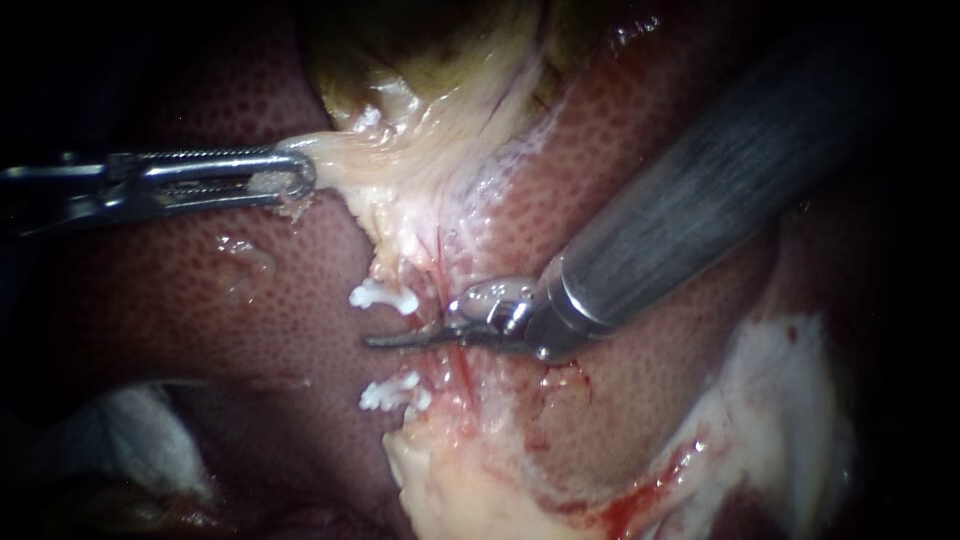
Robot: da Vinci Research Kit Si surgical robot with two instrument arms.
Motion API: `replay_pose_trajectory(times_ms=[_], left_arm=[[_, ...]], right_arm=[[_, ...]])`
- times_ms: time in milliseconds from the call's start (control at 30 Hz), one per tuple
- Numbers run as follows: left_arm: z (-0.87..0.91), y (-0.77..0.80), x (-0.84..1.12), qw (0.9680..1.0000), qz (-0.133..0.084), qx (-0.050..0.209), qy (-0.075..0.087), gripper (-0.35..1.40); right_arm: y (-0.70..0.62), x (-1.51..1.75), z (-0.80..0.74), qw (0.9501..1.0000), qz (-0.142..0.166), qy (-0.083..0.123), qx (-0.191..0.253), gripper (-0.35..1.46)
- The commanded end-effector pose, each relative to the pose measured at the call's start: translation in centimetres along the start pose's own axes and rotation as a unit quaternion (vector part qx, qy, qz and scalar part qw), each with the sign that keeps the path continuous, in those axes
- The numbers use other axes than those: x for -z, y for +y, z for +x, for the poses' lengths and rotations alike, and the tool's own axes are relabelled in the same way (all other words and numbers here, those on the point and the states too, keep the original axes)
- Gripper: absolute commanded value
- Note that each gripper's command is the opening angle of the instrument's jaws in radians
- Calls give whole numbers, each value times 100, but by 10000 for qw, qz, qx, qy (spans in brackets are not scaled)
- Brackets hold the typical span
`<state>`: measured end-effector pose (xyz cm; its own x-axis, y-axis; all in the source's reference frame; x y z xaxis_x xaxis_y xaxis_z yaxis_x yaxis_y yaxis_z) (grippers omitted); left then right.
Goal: Go back from the cut left tube
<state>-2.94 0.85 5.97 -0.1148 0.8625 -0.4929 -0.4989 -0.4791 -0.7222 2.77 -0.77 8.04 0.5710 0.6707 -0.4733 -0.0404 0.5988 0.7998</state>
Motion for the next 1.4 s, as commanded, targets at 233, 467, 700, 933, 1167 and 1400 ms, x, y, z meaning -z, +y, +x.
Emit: replay_pose_trajectory(times_ms=[233,467,700,933,1167,1400], left_arm=[[-1,0,0,10000,1,-2,-2,-35],[-1,0,0,10000,1,-2,-2,-35],[-1,0,1,10000,0,-2,-2,-35],[-1,0,1,10000,-1,-2,-2,-35],[-1,-1,1,10000,-2,-3,-3,-35],[-1,-1,1,10000,-2,-2,-3,-35]], right_arm=[[-2,0,0,10000,19,40,6,-35],[-2,-1,0,9998,68,195,12,31],[-3,-2,0,9995,98,293,16,111],[-5,-6,-2,9995,96,306,26,126],[-23,5,-12,9979,117,289,564,143],[-35,53,-32,9926,-285,354,1125,143]])
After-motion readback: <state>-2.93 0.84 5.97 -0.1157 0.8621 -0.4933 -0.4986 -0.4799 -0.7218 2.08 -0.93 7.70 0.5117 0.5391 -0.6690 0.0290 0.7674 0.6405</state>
